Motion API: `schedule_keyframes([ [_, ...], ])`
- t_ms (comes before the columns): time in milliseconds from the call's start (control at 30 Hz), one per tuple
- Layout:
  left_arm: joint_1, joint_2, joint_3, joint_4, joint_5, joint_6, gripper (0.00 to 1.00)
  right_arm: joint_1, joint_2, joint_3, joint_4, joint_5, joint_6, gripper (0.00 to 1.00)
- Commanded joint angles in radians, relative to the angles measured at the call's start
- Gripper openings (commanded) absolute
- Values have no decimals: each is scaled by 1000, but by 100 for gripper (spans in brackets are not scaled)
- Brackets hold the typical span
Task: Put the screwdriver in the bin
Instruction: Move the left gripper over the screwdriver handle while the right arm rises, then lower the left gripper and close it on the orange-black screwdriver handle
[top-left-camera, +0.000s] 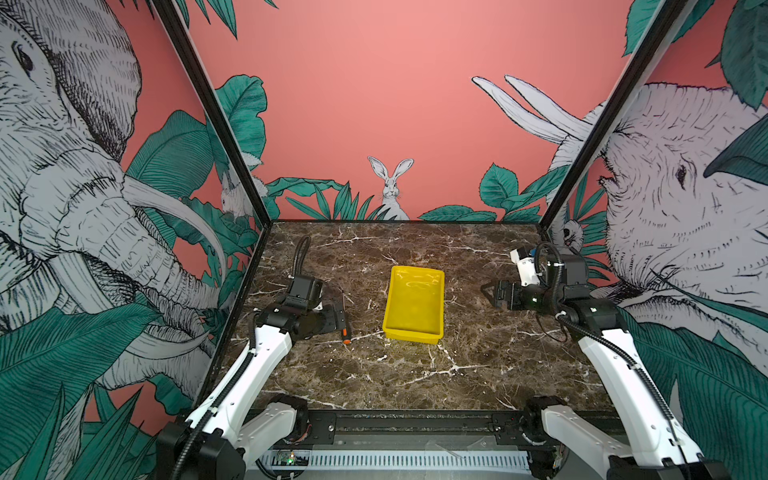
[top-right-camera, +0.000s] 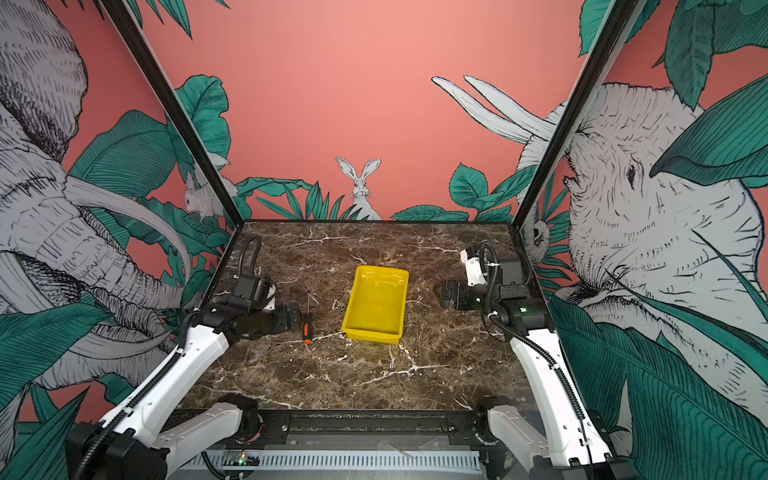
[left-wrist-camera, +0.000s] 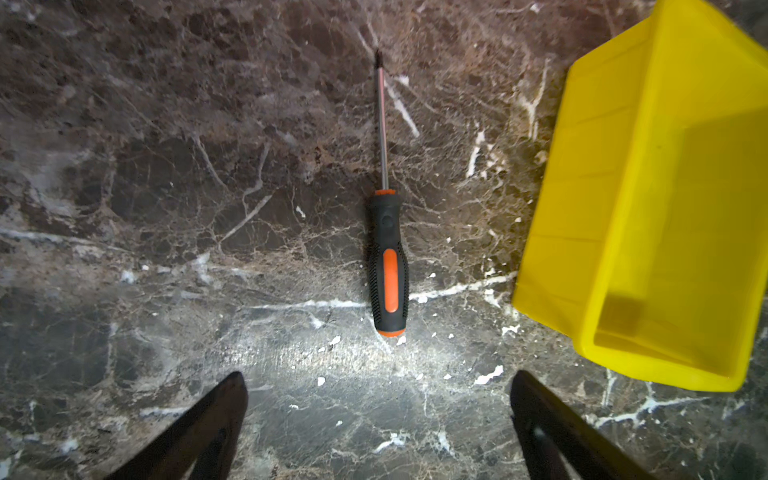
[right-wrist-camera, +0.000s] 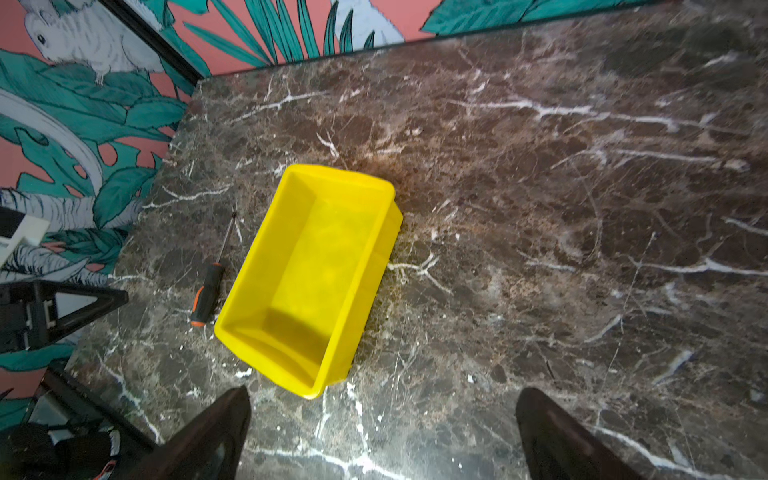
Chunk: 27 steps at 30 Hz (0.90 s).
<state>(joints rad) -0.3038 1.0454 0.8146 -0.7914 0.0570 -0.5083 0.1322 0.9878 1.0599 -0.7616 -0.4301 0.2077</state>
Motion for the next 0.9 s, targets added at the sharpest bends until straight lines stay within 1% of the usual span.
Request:
schedule_keyframes([
  [0, -23, 31, -20, 27, -56, -48, 99, 9, 15, 14, -93, -56, -39, 99],
  [100, -23, 57, -43, 66, -61, -58, 98, 9, 10, -4, -88, -84, -60, 99],
  [233, -23, 112, -48, 102, -52, -50, 96, 9, -29, -47, -27, -103, -37, 99],
  [367, -23, 190, -36, 124, -68, -32, 93, 9, -16, -50, -31, -139, -39, 99],
  [500, -24, 252, -34, 171, -60, -25, 89, 9, -16, -65, -35, -155, -46, 99],
  [700, -23, 317, -23, 202, -52, -20, 79, 9, -36, -89, -21, -219, -48, 99],
  [867, -24, 348, -20, 225, -75, -24, 71, 9, -51, -97, -35, -207, -48, 99],
])
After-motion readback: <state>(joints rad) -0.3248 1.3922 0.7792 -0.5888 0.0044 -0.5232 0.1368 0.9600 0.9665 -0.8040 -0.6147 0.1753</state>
